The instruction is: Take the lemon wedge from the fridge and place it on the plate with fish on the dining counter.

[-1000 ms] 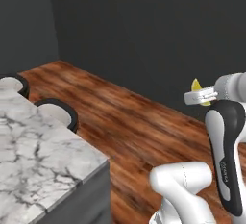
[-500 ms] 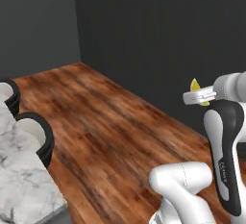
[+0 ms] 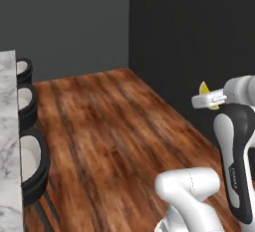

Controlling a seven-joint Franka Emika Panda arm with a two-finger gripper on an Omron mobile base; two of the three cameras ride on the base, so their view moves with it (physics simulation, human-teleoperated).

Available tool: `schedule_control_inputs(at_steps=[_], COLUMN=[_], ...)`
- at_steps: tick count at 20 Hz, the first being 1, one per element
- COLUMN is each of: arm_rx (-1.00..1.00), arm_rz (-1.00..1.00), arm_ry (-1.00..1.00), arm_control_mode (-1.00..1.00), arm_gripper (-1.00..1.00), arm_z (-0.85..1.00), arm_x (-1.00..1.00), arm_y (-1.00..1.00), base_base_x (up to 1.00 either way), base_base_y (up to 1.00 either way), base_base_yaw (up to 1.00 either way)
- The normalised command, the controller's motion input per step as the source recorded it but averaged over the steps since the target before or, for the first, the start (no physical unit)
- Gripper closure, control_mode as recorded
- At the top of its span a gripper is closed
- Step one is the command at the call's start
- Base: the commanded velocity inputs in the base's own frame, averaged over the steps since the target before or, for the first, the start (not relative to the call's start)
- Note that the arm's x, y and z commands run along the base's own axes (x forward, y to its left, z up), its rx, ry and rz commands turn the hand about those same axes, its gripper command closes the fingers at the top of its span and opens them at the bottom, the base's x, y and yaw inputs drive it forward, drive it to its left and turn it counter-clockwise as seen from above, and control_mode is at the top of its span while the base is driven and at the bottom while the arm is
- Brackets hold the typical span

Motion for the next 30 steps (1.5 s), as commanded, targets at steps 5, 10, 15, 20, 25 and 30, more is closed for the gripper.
schedule_control_inputs(at_steps=[5,10,15,20,25,30], arm_rx=[0.0,0.0,0.0,0.0,0.0,0.0], arm_rz=[0.0,0.0,0.0,0.0,0.0,0.0], arm_ry=[0.0,0.0,0.0,0.0,0.0,0.0], arm_control_mode=[1.0,1.0,1.0,1.0,1.0,1.0], arm_gripper=[1.0,1.0,1.0,1.0,1.0,1.0], arm_z=[0.0,0.0,0.0,0.0,0.0,0.0], arm_x=[0.0,0.0,0.0,0.0,0.0,0.0], arm_y=[0.0,0.0,0.0,0.0,0.0,0.0], base_base_x=[1.0,1.0,1.0,1.0,1.0,1.0], base_base_y=[-0.34,-0.33,-0.59,-0.71,-0.65,-0.64], base_base_yaw=[0.52,0.54,0.49,0.45,0.49,0.48])
